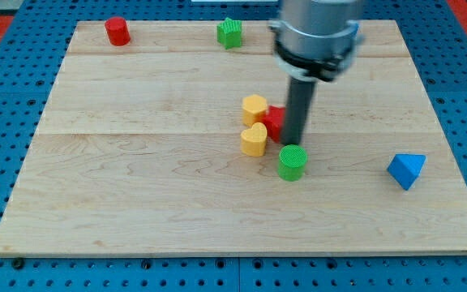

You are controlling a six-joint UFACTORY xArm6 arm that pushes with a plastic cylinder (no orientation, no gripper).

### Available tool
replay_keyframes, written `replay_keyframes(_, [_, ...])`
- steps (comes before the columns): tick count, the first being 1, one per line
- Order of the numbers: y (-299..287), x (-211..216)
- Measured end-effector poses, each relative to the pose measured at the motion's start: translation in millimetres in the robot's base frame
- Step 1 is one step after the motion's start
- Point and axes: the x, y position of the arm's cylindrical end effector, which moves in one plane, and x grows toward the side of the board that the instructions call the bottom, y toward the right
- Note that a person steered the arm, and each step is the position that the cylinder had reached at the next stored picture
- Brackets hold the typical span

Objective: Place the red star at left center of the board

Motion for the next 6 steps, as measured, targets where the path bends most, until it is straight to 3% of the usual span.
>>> replay_keyframes(1, [-18.4, -11.2])
replay_keyframes(3, [44.5, -38.9])
replay_keyframes(4, [20.8, -49.6])
replay_keyframes(6, [-139.9, -41.6])
